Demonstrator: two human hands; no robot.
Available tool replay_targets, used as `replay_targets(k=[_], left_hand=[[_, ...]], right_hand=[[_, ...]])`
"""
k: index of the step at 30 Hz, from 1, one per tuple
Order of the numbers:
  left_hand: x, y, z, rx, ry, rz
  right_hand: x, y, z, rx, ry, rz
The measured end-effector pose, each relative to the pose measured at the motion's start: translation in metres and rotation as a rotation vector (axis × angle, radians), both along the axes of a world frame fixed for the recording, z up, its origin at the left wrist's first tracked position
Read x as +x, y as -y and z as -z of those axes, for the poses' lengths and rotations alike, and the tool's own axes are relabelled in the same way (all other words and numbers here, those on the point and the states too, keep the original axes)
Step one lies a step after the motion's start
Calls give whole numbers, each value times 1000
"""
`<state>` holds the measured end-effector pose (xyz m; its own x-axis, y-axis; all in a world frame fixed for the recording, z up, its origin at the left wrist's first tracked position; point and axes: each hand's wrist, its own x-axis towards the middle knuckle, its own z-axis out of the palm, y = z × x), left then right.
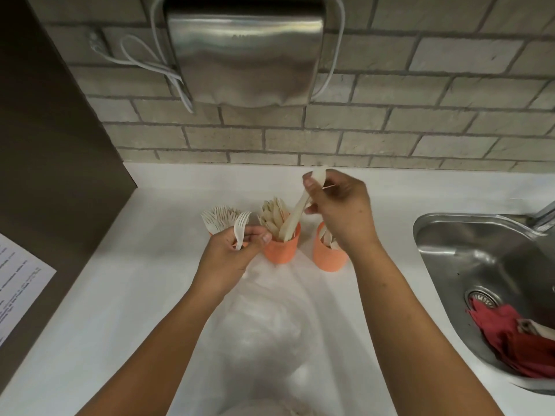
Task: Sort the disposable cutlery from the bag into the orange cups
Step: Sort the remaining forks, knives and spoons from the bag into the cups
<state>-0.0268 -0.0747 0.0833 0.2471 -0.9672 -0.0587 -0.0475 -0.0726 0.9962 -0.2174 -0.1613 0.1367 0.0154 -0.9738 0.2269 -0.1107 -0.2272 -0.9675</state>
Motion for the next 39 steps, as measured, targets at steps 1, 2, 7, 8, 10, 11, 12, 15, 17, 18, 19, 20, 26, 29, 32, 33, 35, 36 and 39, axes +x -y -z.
replay_targets(k=[1, 2, 7, 8, 10, 11, 12, 15, 17, 18, 19, 20, 26, 29, 32, 33, 35, 36, 39], left_hand=[[1, -1, 2, 11, -4, -4], [2, -2, 4, 20, -5, -8], [5, -6, 10, 47, -7, -22], [5, -6, 11, 52, -12, -26], [5, -6, 12, 66, -15, -42], [6, -6, 13, 72, -18, -48], [6, -6, 14, 77, -20, -52], [9, -6, 16, 88, 1, -61], [12, -6, 17, 89, 13, -55], [13, -6, 18, 89, 14, -53], [14, -5, 19, 88, 18, -52], [15, -4, 20, 87, 23, -52], [18, -1, 26, 105, 27, -66], [16, 1, 26, 111, 27, -71], [15, 2, 27, 105, 25, -64], [15, 3, 27, 106, 26, -61], [16, 2, 26, 111, 33, -59], [16, 3, 26, 113, 37, -59], [19, 2, 25, 120, 44, -54]], right_hand=[[-1, 6, -2, -29, 13, 40], [-1, 11, -5, -56, 15, 74], [10, 31, 0, -95, -142, 121], [15, 35, 4, -90, -191, 107], [24, 43, 15, -100, -305, 78], [30, 47, 21, -117, -356, 63], [35, 50, 26, -140, -401, 54], [46, 57, 41, -174, -540, 28], [47, 61, 48, -100, -640, -58], [46, 61, 50, -40, -703, -130], [44, 62, 51, 14, -769, -206], [43, 62, 51, 52, -826, -264], [46, 62, 45, -52, -852, -216], [49, 61, 44, -112, -1003, -305], [50, 59, 47, -25, -1118, -486], [50, 60, 50, -56, -1128, -482], [49, 63, 54, -133, -1074, -396], [48, 63, 55, -155, -1036, -340], [45, 63, 58, -136, -1019, -262]])
